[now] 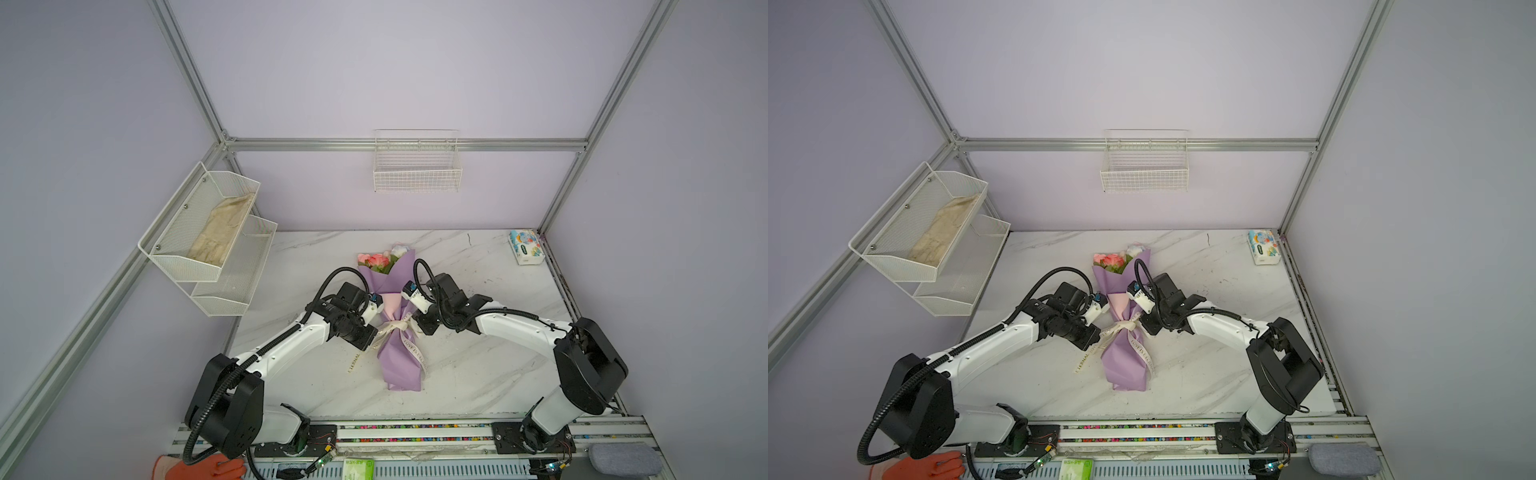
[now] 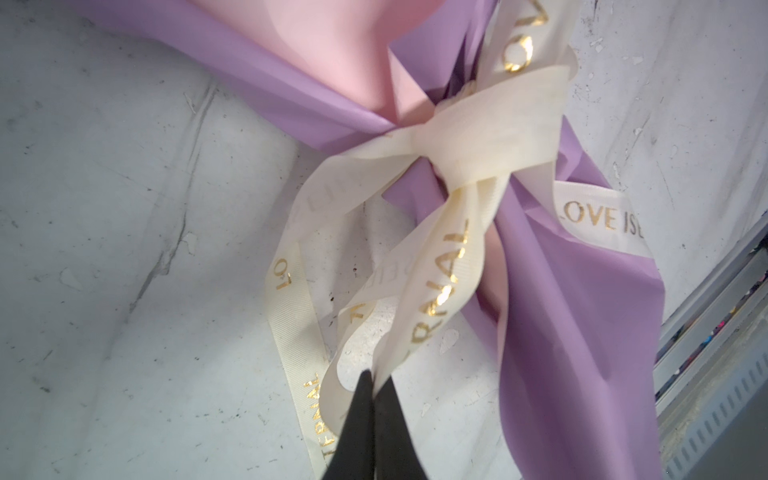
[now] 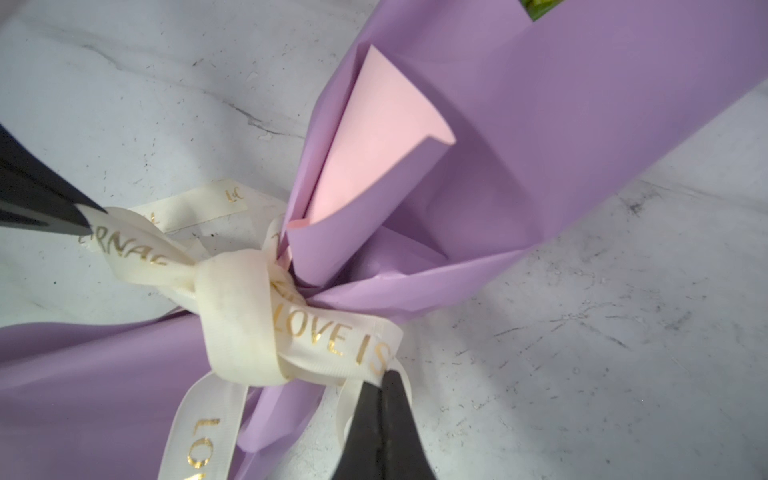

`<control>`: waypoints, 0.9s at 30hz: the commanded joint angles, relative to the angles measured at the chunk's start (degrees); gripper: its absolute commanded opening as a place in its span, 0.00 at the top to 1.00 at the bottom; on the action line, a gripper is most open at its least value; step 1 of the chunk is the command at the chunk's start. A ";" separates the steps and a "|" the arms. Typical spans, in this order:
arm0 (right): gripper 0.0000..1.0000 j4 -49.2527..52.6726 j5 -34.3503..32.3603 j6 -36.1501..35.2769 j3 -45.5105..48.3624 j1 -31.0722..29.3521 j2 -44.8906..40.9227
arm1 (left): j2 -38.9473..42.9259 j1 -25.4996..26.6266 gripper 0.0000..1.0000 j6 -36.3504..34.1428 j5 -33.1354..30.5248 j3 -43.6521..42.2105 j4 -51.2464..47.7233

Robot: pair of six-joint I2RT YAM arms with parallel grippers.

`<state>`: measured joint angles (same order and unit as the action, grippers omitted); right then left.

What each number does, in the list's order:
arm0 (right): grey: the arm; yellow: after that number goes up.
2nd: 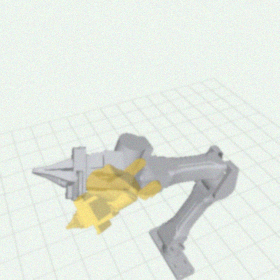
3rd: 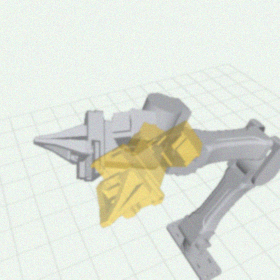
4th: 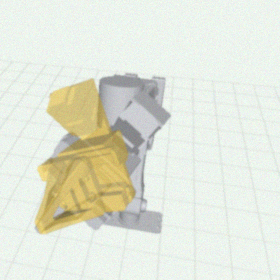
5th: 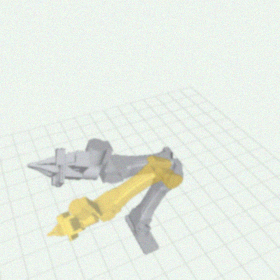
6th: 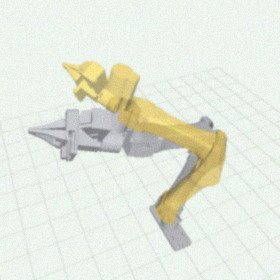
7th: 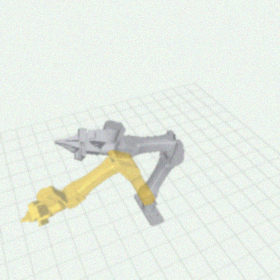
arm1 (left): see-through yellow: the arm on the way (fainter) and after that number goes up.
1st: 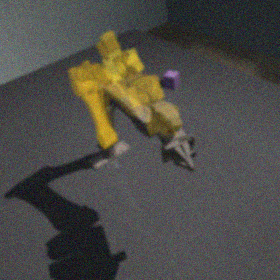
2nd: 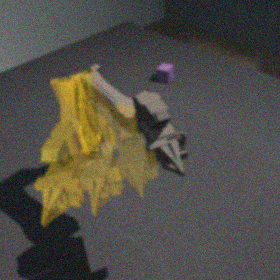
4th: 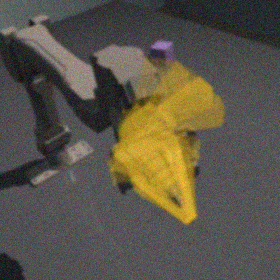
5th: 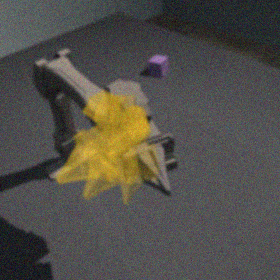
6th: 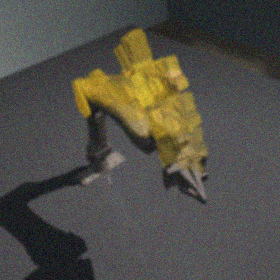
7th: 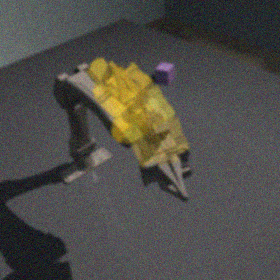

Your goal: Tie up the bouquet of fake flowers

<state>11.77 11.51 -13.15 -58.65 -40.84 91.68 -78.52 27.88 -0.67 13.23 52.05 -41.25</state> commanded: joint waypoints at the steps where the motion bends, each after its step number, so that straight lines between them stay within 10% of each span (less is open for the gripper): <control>1: 1.00 0.64 -3.05 4.00 1.51 0.40 -1.55 | 1.94 -0.84 1.00 0.39 -1.62 4.51 0.40; 27: 1.00 6.25 -17.99 12.97 0.26 7.68 1.27 | -0.70 -4.94 1.00 0.62 -9.17 1.81 -0.85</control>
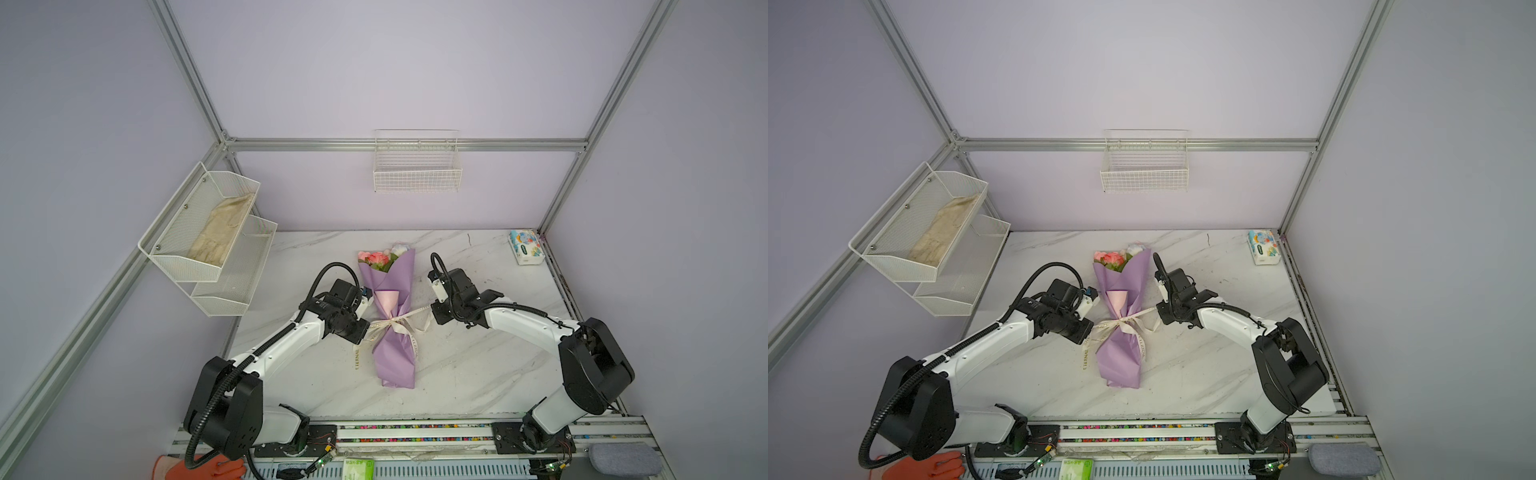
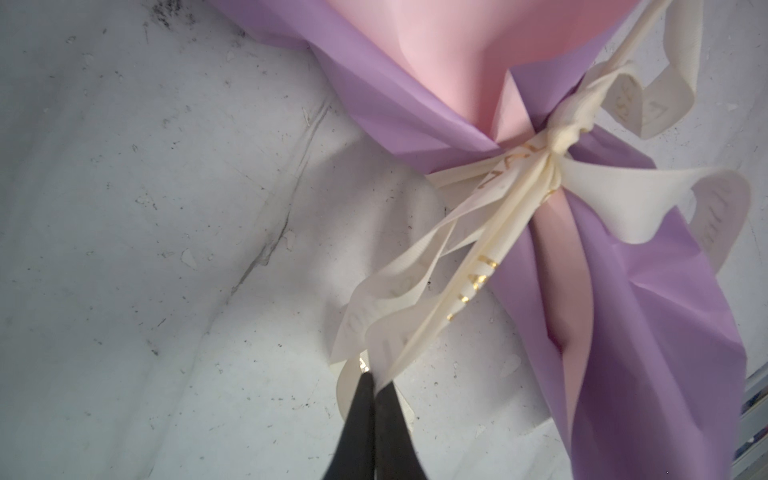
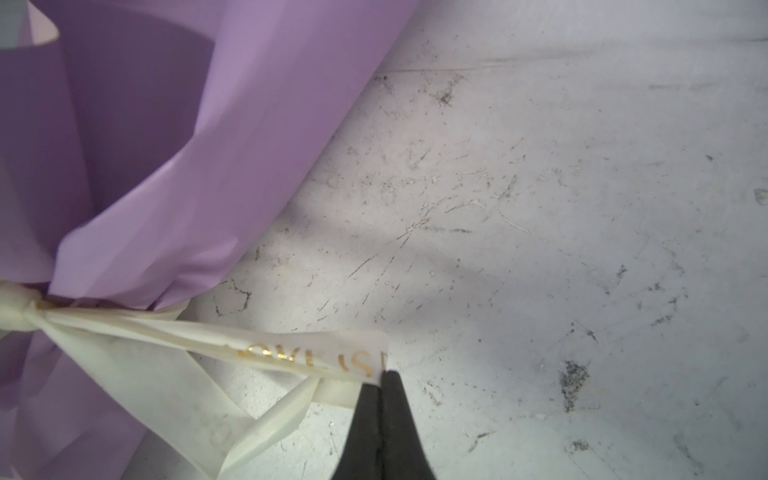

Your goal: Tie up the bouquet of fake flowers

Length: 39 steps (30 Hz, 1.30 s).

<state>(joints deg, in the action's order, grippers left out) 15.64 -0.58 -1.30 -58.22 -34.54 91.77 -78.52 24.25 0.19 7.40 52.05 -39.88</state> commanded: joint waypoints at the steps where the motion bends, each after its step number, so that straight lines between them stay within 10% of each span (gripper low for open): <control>1: 1.00 2.47 -6.97 1.18 -0.31 1.56 1.30 | -0.83 -1.39 1.00 -0.12 -3.99 1.84 -2.27; 12: 1.00 3.94 -13.97 0.52 -1.02 4.83 2.32 | 0.66 -2.16 1.00 -3.17 -10.12 1.91 -3.09; 20: 1.00 2.99 -5.31 -2.76 -0.22 4.84 0.10 | 1.23 -2.28 1.00 -4.02 -1.82 2.66 -0.98; 24: 1.00 1.45 -1.97 -3.01 0.75 4.84 -0.72 | 2.11 -1.48 0.71 -6.27 16.29 1.94 5.05; 28: 1.00 2.01 -2.25 -3.09 0.40 4.84 -0.48 | 1.87 2.83 0.54 -7.19 15.32 0.65 11.98; 39: 1.00 1.85 -1.87 -3.04 0.38 4.83 -0.86 | -9.50 6.33 0.50 -10.21 12.69 5.21 14.87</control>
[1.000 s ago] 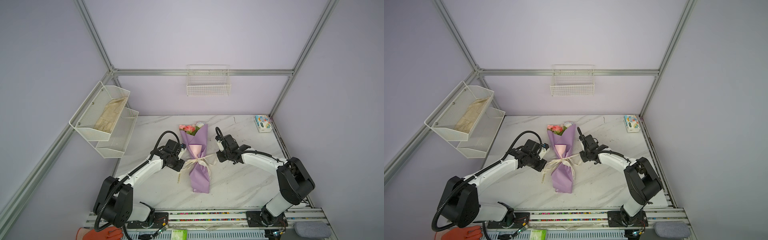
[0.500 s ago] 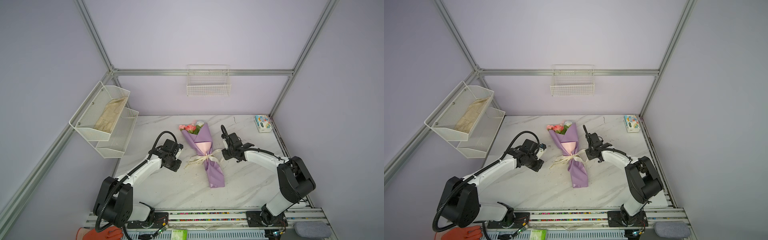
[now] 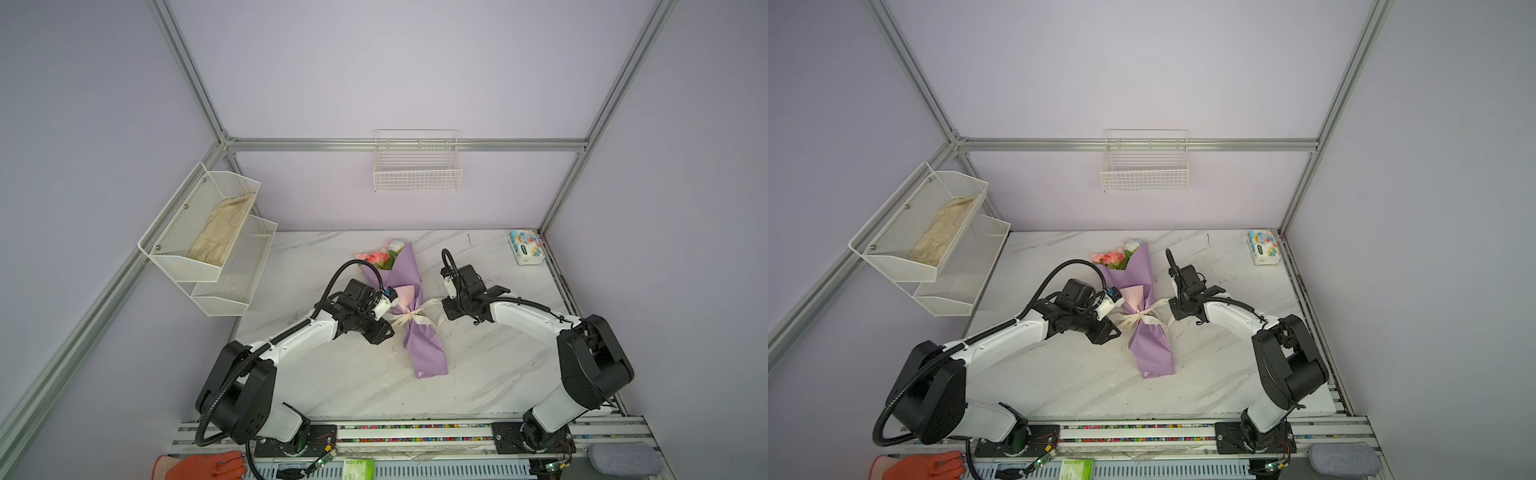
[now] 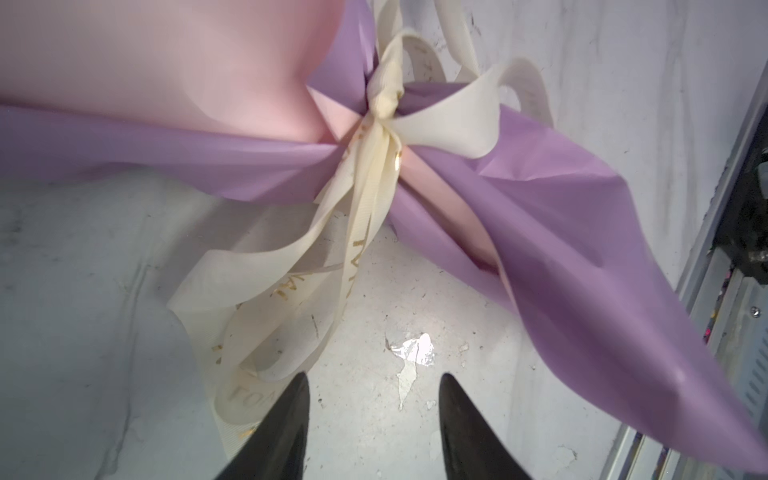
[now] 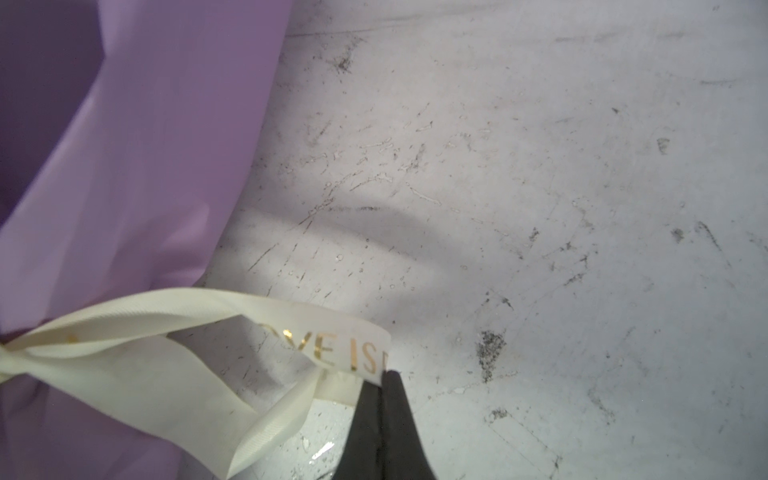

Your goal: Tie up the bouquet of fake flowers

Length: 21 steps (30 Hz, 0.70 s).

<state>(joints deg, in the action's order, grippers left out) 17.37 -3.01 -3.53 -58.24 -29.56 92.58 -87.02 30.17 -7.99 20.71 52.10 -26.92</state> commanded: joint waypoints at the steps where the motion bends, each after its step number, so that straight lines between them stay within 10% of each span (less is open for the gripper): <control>1: 1.00 0.18 0.59 -0.83 0.41 -0.15 -1.69 | -1.59 0.68 0.50 -2.35 -1.71 5.42 1.95; 11: 1.00 0.17 1.07 -0.69 0.58 -0.15 -1.91 | -0.86 0.78 0.47 -1.80 -5.92 2.32 10.56; 21: 1.00 0.56 1.03 -0.51 0.15 -0.15 -1.52 | -5.44 0.85 0.68 -4.40 -2.38 4.81 7.95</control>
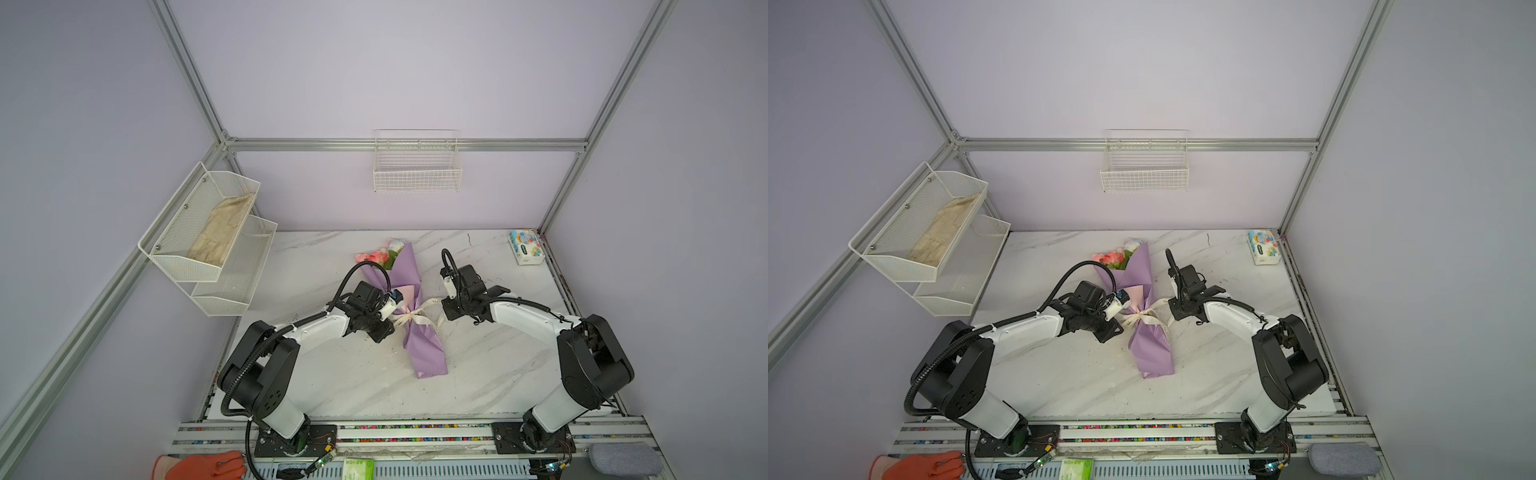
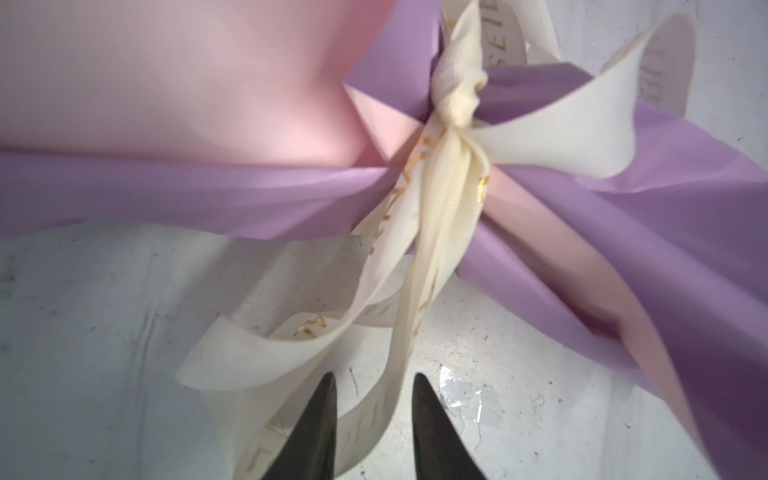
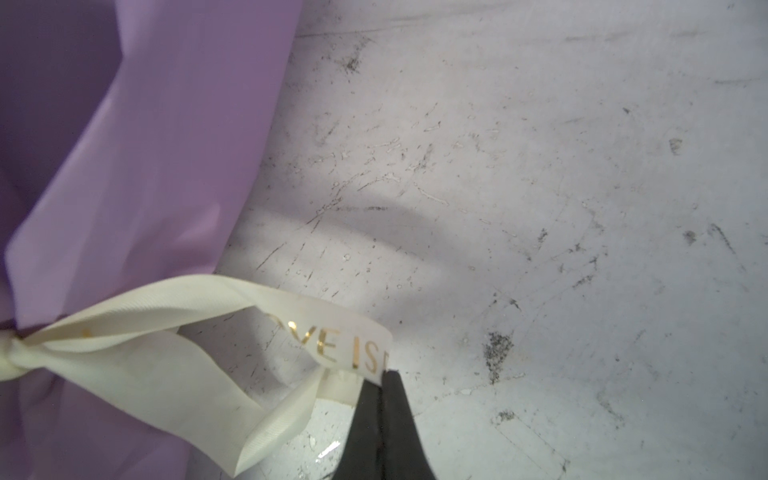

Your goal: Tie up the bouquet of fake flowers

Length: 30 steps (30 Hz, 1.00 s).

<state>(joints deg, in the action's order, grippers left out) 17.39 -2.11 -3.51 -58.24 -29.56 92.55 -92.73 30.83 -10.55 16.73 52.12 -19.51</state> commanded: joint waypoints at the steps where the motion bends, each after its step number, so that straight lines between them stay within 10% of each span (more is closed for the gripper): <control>1: 1.00 0.54 0.11 -0.51 0.15 -0.17 -1.50 | 0.18 0.22 0.68 -2.09 1.30 4.82 0.51; 6: 1.00 0.36 -0.34 0.17 0.19 -0.15 -1.34 | -0.04 0.20 1.00 -2.19 -0.72 5.60 -0.72; 30: 1.00 3.57 -15.09 3.84 -1.57 2.93 1.68 | 4.92 -8.37 1.00 8.28 -18.74 3.09 -15.64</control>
<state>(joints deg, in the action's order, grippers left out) 17.85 -8.78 0.25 -58.76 -29.52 94.83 -89.38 25.58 -4.08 5.78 53.06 -27.53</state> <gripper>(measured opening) 0.048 0.047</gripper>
